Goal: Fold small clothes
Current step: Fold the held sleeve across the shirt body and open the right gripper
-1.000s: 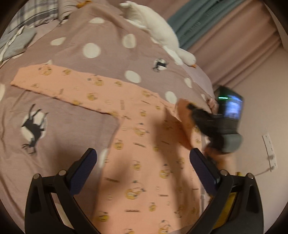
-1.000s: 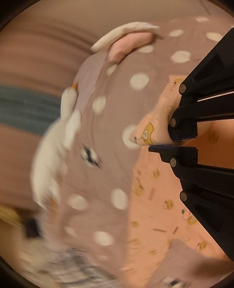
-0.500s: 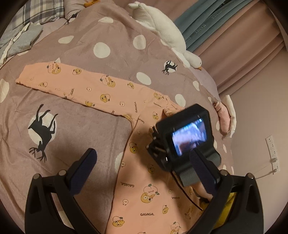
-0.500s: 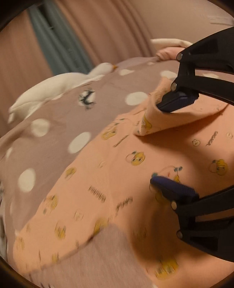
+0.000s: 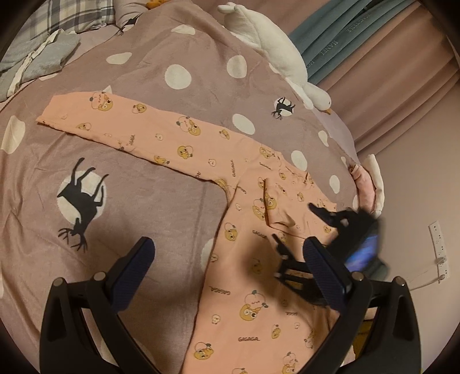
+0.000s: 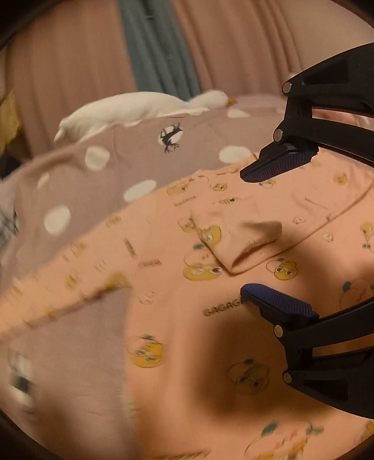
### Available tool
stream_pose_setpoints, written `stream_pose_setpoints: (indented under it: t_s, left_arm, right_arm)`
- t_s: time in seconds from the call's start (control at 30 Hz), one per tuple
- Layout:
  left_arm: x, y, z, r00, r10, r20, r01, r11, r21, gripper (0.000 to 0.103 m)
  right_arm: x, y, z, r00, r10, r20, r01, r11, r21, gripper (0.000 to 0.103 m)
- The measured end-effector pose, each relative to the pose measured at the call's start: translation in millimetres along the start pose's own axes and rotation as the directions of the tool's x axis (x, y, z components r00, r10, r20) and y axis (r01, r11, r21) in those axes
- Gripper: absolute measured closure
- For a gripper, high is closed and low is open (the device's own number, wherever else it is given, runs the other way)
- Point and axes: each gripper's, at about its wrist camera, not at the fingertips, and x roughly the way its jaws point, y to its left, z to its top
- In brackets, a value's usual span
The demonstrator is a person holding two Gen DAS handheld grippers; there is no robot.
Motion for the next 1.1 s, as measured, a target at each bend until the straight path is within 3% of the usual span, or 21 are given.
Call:
stream_pose_setpoints:
  t_s: [0.07, 0.1, 0.13, 0.2, 0.27, 0.3, 0.33, 0.37, 0.4, 0.5, 0.57, 0.63, 0.67, 0.7, 0.73, 0.8, 0.9, 0.93, 1.0, 1.07, 1.1]
  left_arm:
    - [0, 3, 0, 1.0, -0.004, -0.003, 0.004, 1.0, -0.01, 0.0]
    - [0, 5, 0, 1.0, -0.005, -0.005, 0.005, 1.0, -0.014, 0.0]
    - [0, 5, 0, 1.0, -0.005, -0.005, 0.005, 1.0, -0.017, 0.0]
    - [0, 6, 1, 1.0, -0.009, -0.003, 0.009, 1.0, -0.013, 0.0]
    - [-1, 4, 0, 1.0, -0.009, -0.003, 0.009, 1.0, 0.001, 0.0]
    - [0, 3, 0, 1.0, -0.008, -0.004, 0.008, 1.0, 0.008, 0.0]
    - [1, 2, -1, 1.0, -0.009, -0.007, 0.009, 1.0, 0.017, 0.0]
    - [1, 1, -1, 1.0, -0.008, -0.009, 0.009, 1.0, 0.021, 0.0]
    - [3, 0, -1, 1.0, -0.007, -0.011, 0.007, 1.0, 0.026, 0.0]
    - [6, 0, 0, 1.0, -0.011, -0.018, 0.012, 0.999, 0.03, 0.0]
    - [8, 0, 0, 1.0, -0.013, -0.021, 0.014, 0.999, 0.034, 0.0]
    - [9, 1, 0, 1.0, -0.012, -0.021, 0.012, 0.999, 0.036, 0.0]
    - [9, 2, 0, 1.0, -0.01, -0.021, 0.011, 0.999, 0.034, 0.0]
    - [9, 4, 0, 1.0, -0.008, -0.02, 0.009, 0.999, 0.031, 0.0]
    - [9, 6, 1, 1.0, -0.006, -0.019, 0.006, 1.0, 0.027, 0.0]
    - [9, 11, 2, 1.0, 0.004, -0.017, -0.003, 1.0, 0.013, 0.0]
    - [8, 17, 3, 1.0, 0.011, -0.015, -0.012, 1.0, -0.006, 0.0]
    - [7, 19, 3, 1.0, 0.019, -0.012, -0.019, 1.0, -0.01, 0.0]
    - [6, 22, 4, 1.0, 0.029, -0.008, -0.029, 0.999, -0.019, 0.0]
    - [5, 27, 5, 0.999, 0.038, -0.006, -0.038, 0.999, -0.031, 0.0]
    - [6, 30, 6, 0.999, 0.046, -0.008, -0.046, 0.998, -0.037, 0.0]
  right_arm:
    - [-11, -26, -4, 0.99, 0.124, 0.071, -0.135, 0.975, 0.178, 0.032]
    - [-12, -40, -9, 0.978, 0.185, 0.1, -0.206, 0.935, 0.287, 0.032]
    - [-7, -60, -18, 0.958, 0.252, 0.135, -0.286, 0.862, 0.419, 0.032]
    - [14, -97, -48, 0.91, 0.352, 0.22, -0.401, 0.605, 0.688, 0.032]
    - [45, -121, -90, 0.863, 0.396, 0.313, -0.422, 0.227, 0.878, 0.036]
    - [57, -124, -108, 0.838, 0.406, 0.365, -0.426, 0.069, 0.902, 0.039]
    - [68, -123, -122, 0.815, 0.406, 0.414, -0.43, -0.055, 0.901, 0.04]
    - [76, -119, -129, 0.804, 0.399, 0.441, -0.429, -0.124, 0.895, 0.04]
    - [79, -116, -129, 0.802, 0.399, 0.444, -0.425, -0.14, 0.894, 0.043]
    - [89, -97, -121, 0.766, 0.44, 0.468, -0.434, -0.182, 0.882, 0.05]
    - [93, -91, -108, 0.768, 0.456, 0.449, -0.434, -0.144, 0.889, 0.057]
    - [91, -87, -96, 0.774, 0.479, 0.414, -0.427, -0.087, 0.9, 0.076]
    - [90, -85, -88, 0.771, 0.498, 0.397, -0.428, -0.056, 0.902, 0.091]
    - [87, -84, -81, 0.777, 0.51, 0.368, -0.423, -0.01, 0.906, 0.095]
    - [83, -87, -75, 0.788, 0.506, 0.35, -0.422, 0.031, 0.906, 0.095]
    - [74, -95, -62, 0.796, 0.489, 0.357, -0.443, 0.069, 0.894, 0.095]
    - [59, -98, -31, 0.815, 0.472, 0.336, -0.464, 0.186, 0.866, 0.095]
    - [54, -94, -13, 0.803, 0.493, 0.335, -0.493, 0.234, 0.838, 0.095]
    - [49, -84, 1, 0.772, 0.528, 0.353, -0.542, 0.259, 0.799, 0.09]
    - [45, -77, 14, 0.722, 0.566, 0.398, -0.604, 0.235, 0.761, 0.067]
    - [43, -77, 17, 0.714, 0.567, 0.412, -0.614, 0.223, 0.757, 0.054]
